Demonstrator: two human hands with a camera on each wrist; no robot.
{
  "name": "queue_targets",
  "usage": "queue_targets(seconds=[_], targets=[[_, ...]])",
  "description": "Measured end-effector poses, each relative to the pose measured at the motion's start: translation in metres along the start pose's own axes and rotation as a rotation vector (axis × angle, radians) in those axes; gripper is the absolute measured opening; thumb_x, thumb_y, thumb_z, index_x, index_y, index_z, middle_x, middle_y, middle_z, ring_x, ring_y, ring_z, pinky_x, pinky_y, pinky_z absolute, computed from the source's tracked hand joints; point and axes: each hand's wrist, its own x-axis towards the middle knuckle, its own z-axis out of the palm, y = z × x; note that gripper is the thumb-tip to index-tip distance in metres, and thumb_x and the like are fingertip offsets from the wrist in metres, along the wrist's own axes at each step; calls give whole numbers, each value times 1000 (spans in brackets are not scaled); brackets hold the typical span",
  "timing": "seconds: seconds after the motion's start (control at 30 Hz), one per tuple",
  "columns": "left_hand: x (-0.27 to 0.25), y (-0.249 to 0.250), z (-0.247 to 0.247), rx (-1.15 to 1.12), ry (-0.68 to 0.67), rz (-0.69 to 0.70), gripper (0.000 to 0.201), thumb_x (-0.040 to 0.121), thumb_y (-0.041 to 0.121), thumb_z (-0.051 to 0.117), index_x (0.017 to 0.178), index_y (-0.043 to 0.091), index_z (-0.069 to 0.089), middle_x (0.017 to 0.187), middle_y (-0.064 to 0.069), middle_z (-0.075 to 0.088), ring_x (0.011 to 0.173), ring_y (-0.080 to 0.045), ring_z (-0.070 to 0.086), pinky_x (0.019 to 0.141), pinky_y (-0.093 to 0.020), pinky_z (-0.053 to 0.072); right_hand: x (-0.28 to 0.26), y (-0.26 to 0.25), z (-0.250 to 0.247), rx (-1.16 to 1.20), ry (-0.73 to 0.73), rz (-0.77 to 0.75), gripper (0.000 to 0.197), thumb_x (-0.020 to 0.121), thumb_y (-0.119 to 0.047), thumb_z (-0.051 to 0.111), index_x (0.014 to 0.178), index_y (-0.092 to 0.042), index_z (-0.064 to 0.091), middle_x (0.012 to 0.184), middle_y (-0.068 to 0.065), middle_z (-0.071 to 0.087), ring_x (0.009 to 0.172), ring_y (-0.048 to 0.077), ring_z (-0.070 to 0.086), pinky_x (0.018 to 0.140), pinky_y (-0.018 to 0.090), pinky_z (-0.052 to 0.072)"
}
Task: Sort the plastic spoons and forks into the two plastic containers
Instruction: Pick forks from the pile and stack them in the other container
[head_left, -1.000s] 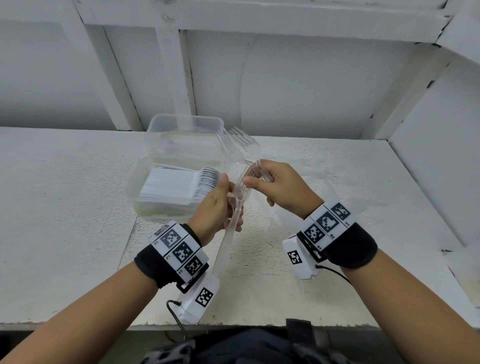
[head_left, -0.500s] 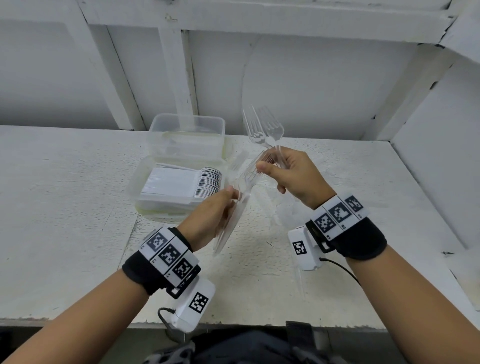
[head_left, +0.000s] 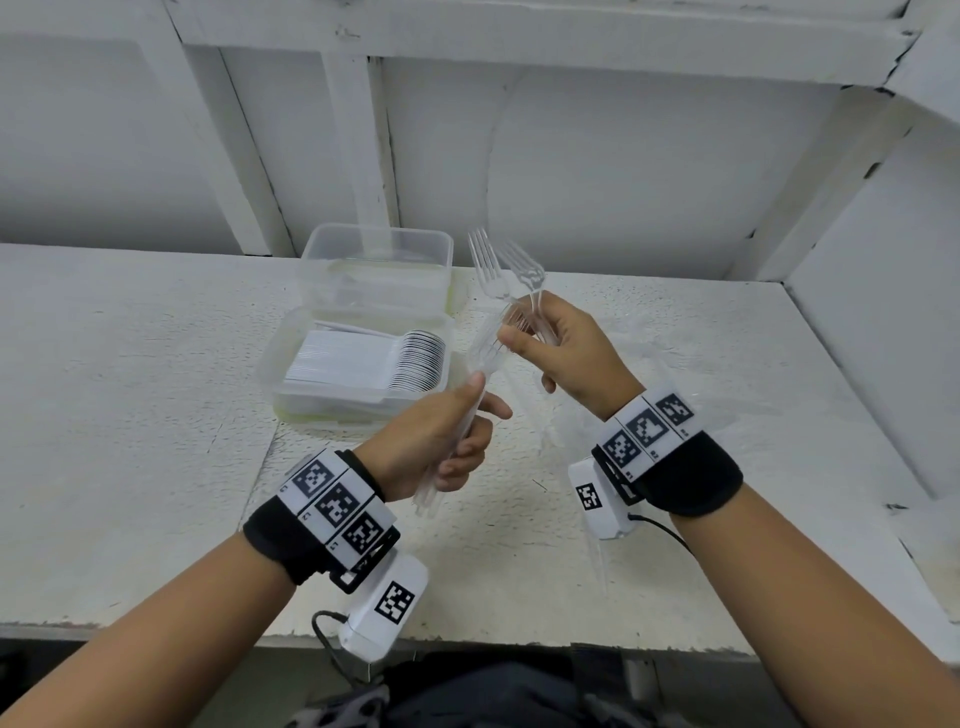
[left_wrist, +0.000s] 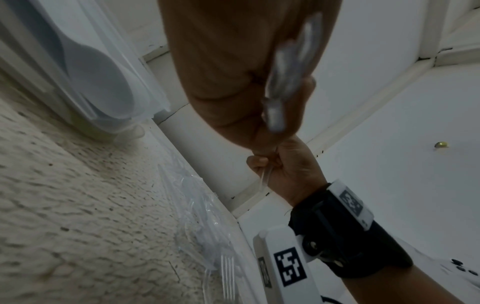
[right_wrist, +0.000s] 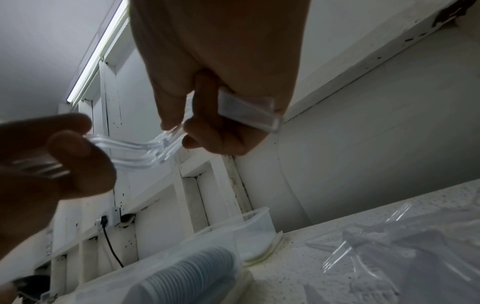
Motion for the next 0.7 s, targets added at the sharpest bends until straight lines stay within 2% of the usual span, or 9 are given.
queue_targets(seconds=[0.1, 0.13, 0.2, 0.27, 0.33, 0.4, 0.5, 0.6, 0.7], targets=[[0, 2, 1, 69, -23, -4, 49, 79, 54, 39, 92, 8, 52, 43, 2, 30, 29, -8, 28, 33, -12, 28, -4, 3, 6, 6, -33, 6, 41, 87, -21, 65, 121, -38, 49, 114, -17, 56, 83, 1, 58, 41, 25, 42], [0, 3, 3, 95, -31, -12, 51, 78, 55, 39, 92, 8, 52, 43, 1, 31, 28, -9, 29, 33, -13, 30, -5, 3, 8, -3, -49, 11, 47, 87, -21, 65, 125, -42, 45, 117, -18, 55, 81, -3, 58, 42, 25, 43], [0, 3, 5, 124, -33, -24, 56, 77, 59, 38, 93, 7, 51, 43, 0, 33, 28, -10, 32, 33, -15, 33, -7, 4, 10, -33, -63, 29, 53, 88, -21, 63, 133, -40, 42, 116, -11, 58, 66, -9, 55, 43, 26, 45], [2, 1, 6, 118, -3, -32, 61, 78, 63, 31, 93, 7, 50, 43, 1, 33, 29, -9, 32, 33, -15, 32, -8, 5, 10, -55, -67, 41, 56, 88, -21, 63, 137, -34, 40, 112, -8, 59, 55, -6, 52, 43, 25, 46], [6, -3, 5, 70, 23, -53, 61, 87, 63, 22, 91, 8, 49, 44, 1, 30, 28, -9, 28, 33, -13, 29, -9, 8, 9, -71, -72, 42, 56, 89, -22, 63, 138, -33, 40, 113, -4, 59, 51, -3, 49, 42, 24, 45], [8, -4, 3, -20, 26, -75, 54, 97, 51, 16, 88, 9, 49, 44, 2, 28, 29, -8, 24, 32, -11, 25, -10, 8, 8, -60, -73, 48, 55, 89, -21, 62, 139, -32, 39, 114, 1, 60, 50, -4, 50, 41, 22, 43], [10, -3, -1, -104, 26, -72, 41, 97, 33, 17, 83, 10, 48, 45, 3, 27, 30, -8, 21, 32, -11, 20, -11, 5, 8, 43, -62, 61, 53, 93, -15, 55, 141, -24, 34, 101, -6, 57, 51, -12, 51, 42, 8, 37], [11, -3, -1, -123, 14, -48, 38, 99, 33, 22, 81, 11, 47, 46, 4, 29, 31, -5, 22, 31, -11, 18, -12, 5, 12, 88, -3, 82, 45, 98, -23, 44, 140, -17, 30, 80, -7, 51, 43, -9, 49, 40, 6, 35], [12, -2, -2, -140, 76, -1, 35, 100, 37, 28, 81, 12, 46, 49, 4, 34, 32, -4, 24, 32, -11, 19, -13, 6, 15, 151, 145, 128, 26, 101, -33, 32, 124, -21, 31, 84, 1, 46, 38, -1, 39, 39, 9, 30]])
